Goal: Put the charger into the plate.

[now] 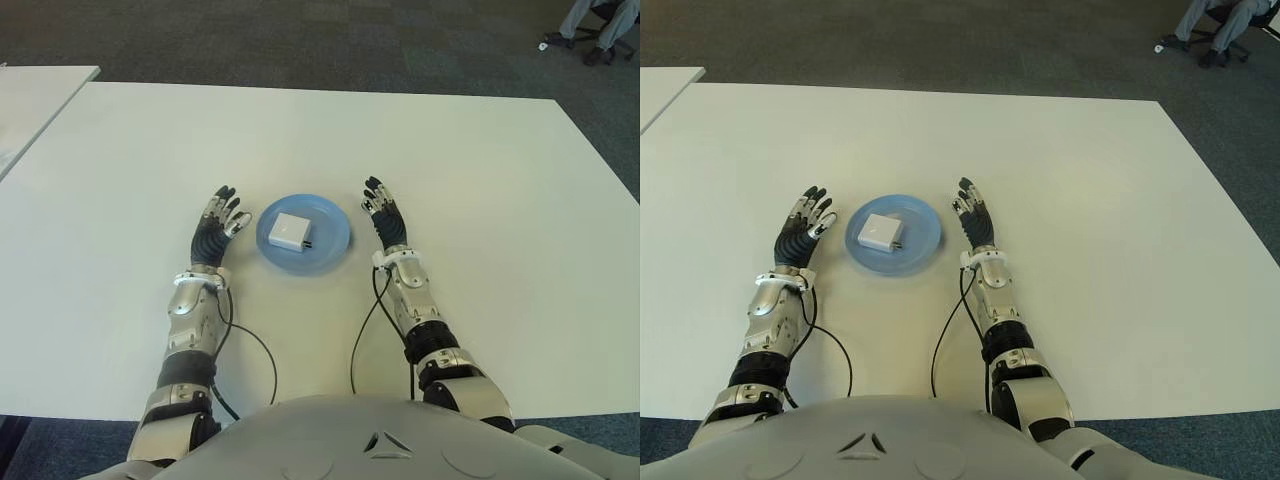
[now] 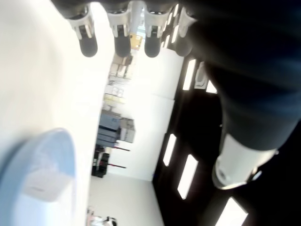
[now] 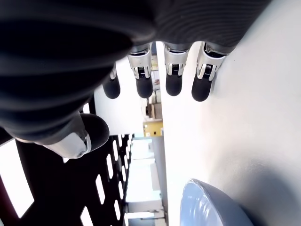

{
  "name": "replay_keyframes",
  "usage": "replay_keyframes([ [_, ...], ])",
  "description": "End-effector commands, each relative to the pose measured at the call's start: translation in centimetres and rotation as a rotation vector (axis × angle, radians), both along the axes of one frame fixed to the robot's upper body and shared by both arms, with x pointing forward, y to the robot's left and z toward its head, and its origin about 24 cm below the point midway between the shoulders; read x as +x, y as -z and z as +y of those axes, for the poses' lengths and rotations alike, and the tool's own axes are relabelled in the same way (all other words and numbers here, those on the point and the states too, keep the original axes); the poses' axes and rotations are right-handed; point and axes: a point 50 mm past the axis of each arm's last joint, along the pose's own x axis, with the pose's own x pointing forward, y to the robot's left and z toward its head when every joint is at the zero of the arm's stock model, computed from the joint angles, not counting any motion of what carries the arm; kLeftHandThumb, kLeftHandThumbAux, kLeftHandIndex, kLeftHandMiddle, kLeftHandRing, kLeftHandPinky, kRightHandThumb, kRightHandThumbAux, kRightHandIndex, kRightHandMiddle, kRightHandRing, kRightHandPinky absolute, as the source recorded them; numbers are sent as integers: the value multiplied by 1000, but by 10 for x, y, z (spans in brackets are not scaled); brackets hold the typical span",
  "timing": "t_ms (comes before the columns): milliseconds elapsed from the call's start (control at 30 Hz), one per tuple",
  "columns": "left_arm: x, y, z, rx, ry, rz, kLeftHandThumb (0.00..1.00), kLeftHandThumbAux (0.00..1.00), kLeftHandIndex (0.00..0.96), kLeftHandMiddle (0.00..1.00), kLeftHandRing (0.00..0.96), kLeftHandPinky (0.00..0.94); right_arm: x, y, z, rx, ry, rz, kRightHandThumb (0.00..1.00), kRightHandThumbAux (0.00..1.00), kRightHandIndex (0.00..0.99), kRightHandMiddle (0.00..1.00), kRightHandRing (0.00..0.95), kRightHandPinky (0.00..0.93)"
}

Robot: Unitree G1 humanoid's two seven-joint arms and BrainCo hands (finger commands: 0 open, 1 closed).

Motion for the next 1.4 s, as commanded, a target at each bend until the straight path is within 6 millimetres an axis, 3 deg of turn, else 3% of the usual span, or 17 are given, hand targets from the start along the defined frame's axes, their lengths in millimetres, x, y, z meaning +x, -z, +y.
replay_keyframes([
  [33,-1,8,-1,58,26,63,0,695,0,5,0,0,-9,13,1,8,6,65,0,524,0,40,22,13],
  [700,-12,15,-8,192,78,119,0,583,0,0,0,0,-14,13,-4,37,26,45,0,512,0,52,29,24],
  [1400,-16,18,-17,194,74,112,0,557,0,3,0,0,-17,15,-16,20,16,45,0,500,0,47,25,23],
])
